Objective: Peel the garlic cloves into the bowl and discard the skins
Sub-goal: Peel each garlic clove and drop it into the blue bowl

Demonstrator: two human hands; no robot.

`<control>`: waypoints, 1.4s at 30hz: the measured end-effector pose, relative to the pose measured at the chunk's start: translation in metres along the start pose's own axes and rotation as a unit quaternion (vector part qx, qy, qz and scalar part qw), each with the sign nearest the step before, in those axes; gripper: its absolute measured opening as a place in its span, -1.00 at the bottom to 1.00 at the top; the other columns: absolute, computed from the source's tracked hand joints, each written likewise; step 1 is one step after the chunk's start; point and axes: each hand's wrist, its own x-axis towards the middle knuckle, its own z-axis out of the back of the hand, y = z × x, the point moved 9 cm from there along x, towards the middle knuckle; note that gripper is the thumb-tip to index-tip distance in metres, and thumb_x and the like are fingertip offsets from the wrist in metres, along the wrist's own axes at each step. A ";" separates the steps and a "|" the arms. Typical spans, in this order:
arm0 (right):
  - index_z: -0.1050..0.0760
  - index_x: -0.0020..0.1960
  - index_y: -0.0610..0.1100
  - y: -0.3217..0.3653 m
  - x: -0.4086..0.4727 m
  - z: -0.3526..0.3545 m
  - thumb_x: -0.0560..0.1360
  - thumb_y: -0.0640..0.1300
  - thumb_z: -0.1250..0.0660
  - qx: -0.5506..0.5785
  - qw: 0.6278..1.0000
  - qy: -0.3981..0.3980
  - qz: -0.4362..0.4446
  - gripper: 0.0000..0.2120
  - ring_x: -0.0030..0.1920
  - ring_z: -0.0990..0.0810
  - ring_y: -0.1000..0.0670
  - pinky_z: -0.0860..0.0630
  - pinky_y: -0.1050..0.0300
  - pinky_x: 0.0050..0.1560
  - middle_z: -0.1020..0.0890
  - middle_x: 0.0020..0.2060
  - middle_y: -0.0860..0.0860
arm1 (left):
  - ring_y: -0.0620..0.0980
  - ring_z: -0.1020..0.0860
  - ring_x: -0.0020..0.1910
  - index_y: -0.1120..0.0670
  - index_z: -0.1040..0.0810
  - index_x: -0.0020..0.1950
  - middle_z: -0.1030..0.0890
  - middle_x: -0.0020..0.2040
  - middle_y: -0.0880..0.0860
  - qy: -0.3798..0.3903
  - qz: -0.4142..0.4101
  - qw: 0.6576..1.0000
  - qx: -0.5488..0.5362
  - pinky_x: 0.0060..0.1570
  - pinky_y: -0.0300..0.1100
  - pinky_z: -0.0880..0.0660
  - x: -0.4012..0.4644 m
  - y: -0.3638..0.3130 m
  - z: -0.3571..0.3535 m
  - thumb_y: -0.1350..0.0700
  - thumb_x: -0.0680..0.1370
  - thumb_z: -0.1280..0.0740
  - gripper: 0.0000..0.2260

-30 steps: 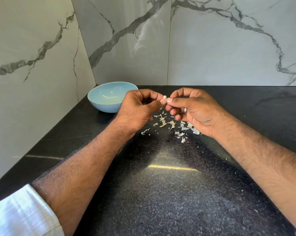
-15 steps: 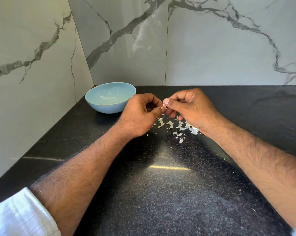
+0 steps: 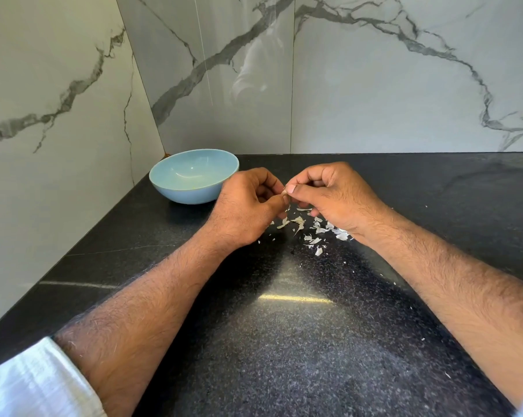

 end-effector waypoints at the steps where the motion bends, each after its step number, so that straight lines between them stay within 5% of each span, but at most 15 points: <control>1: -0.73 -0.09 0.01 0.001 0.000 0.001 0.56 -0.10 -0.50 -0.016 1.000 -0.002 0.011 -0.93 -0.12 -0.72 -0.17 -0.67 -0.11 -0.13 -0.76 -0.21 -0.04 | 0.08 -0.77 -0.21 0.14 -0.64 0.01 -0.76 -0.22 0.07 0.003 0.007 1.000 -0.011 -0.09 0.18 -0.72 0.000 0.001 -0.001 0.18 0.59 -0.52 -0.91; 5: -0.74 -0.08 0.03 0.004 0.001 0.007 0.57 -0.06 -0.50 -0.065 0.997 -0.004 0.043 -0.94 -0.27 -0.67 0.13 -0.59 0.10 -0.22 -0.73 -0.27 0.09 | 0.04 -0.76 -0.24 0.14 -0.67 0.02 -0.75 -0.21 0.10 -0.006 0.013 1.000 -0.023 -0.07 0.09 -0.73 0.000 0.001 0.003 0.21 0.61 -0.50 -0.96; 10: -0.73 -0.07 0.03 0.008 0.001 0.006 0.57 -0.06 -0.50 -0.108 0.991 -0.005 0.073 -0.94 -0.23 -0.69 -0.11 -0.67 -0.11 -0.16 -0.72 -0.27 0.05 | 0.14 -0.73 -0.21 0.06 -0.68 0.01 -0.73 -0.22 0.08 -0.017 -0.005 1.000 -0.002 -0.16 0.01 -0.71 0.002 0.001 0.004 0.17 0.62 -0.48 -0.97; 20: -0.72 -0.08 0.01 0.010 -0.001 0.001 0.57 -0.08 -0.50 -0.126 0.988 0.001 0.090 -0.94 -0.26 -0.68 -0.12 -0.66 -0.22 -0.22 -0.70 -0.29 0.05 | 0.02 -0.74 -0.18 0.03 -0.67 0.01 -0.75 -0.17 0.04 -0.032 0.000 0.999 0.017 -0.17 -0.11 -0.69 0.002 0.003 0.007 0.14 0.63 -0.49 -0.96; 26: -0.70 -0.06 0.02 0.014 -0.003 0.000 0.61 -0.07 -0.45 -0.159 0.984 0.001 0.087 -0.92 -0.25 -0.66 -0.10 -0.65 -0.17 -0.25 -0.66 -0.30 0.10 | -0.09 -0.73 -0.25 0.05 -0.68 -0.01 -0.75 -0.22 0.00 -0.034 0.033 0.998 0.033 -0.34 -0.36 -0.54 0.000 0.006 0.007 0.08 0.63 -0.49 -0.93; 33: -0.68 -0.08 0.00 0.014 -0.003 -0.003 0.60 -0.10 -0.44 -0.181 0.978 -0.003 0.099 -0.91 -0.32 -0.65 -0.02 -0.66 -0.06 -0.32 -0.66 -0.33 0.08 | -0.06 -0.72 -0.32 0.06 -0.67 -0.06 -0.74 -0.26 0.01 -0.058 0.043 0.996 0.047 -0.38 -0.29 -0.56 -0.002 0.006 0.010 0.05 0.63 -0.50 -0.88; 37: -0.68 -0.08 0.00 0.014 -0.003 -0.006 0.60 -0.11 -0.45 -0.204 0.974 -0.006 0.100 -0.91 -0.50 -0.48 0.17 -0.43 0.29 -0.51 -0.63 -0.38 0.11 | -0.07 -0.71 -0.34 0.06 -0.68 -0.08 -0.73 -0.28 0.00 -0.065 0.026 0.995 0.071 -0.28 -0.10 -0.69 -0.003 0.003 0.008 0.05 0.62 -0.51 -0.87; 42: -0.67 -0.08 0.00 0.015 -0.003 -0.007 0.59 -0.14 -0.42 -0.227 0.967 -0.002 0.113 -0.90 -0.41 -0.62 -0.02 -0.62 -0.06 -0.41 -0.64 -0.39 0.08 | -0.09 -0.71 -0.34 0.07 -0.68 -0.08 -0.73 -0.30 0.00 -0.061 0.012 0.995 0.078 -0.21 -0.03 -0.72 -0.003 -0.002 0.005 0.06 0.63 -0.49 -0.87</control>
